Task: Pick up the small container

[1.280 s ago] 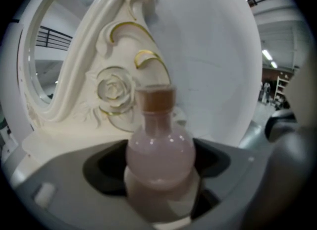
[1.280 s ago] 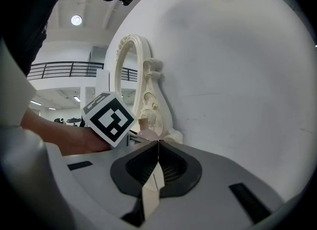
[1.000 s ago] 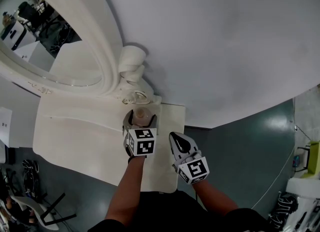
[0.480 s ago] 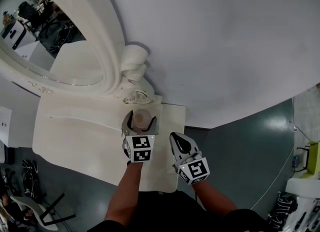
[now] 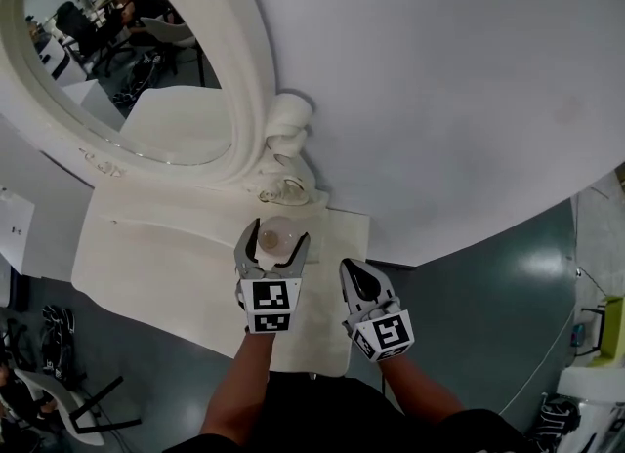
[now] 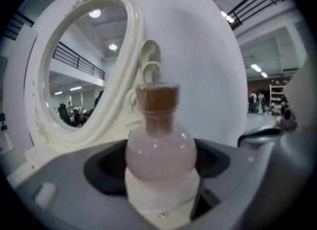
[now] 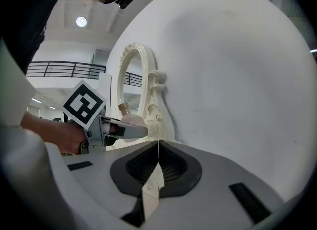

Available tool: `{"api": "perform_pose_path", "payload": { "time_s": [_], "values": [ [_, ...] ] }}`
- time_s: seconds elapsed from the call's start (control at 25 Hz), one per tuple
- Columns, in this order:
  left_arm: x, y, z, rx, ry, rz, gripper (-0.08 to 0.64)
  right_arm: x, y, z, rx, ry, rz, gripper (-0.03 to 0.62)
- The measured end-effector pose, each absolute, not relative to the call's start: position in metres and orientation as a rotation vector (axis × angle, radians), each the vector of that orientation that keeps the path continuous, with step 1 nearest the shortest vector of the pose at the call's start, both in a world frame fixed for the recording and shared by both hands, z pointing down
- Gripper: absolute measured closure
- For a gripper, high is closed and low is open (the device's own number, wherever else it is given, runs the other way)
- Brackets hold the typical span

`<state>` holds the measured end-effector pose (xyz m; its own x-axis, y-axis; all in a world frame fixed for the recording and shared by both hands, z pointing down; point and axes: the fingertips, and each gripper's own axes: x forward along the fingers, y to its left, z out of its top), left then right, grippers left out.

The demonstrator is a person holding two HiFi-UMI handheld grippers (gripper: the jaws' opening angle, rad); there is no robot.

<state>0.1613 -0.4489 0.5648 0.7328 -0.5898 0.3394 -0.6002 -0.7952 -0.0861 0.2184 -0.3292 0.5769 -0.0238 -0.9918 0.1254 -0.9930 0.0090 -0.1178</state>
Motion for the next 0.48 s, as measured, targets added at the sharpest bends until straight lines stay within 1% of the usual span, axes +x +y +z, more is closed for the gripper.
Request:
{"api": "perform_pose_path", "payload": {
  "time_s": [0.48],
  "values": [
    [0.121, -0.408, 0.481, 2.979, -1.058, 0.444, 0.165, 0.199, -0.327, 0.493, 2.173, -2.328, 0.0, 0.586]
  ]
}}
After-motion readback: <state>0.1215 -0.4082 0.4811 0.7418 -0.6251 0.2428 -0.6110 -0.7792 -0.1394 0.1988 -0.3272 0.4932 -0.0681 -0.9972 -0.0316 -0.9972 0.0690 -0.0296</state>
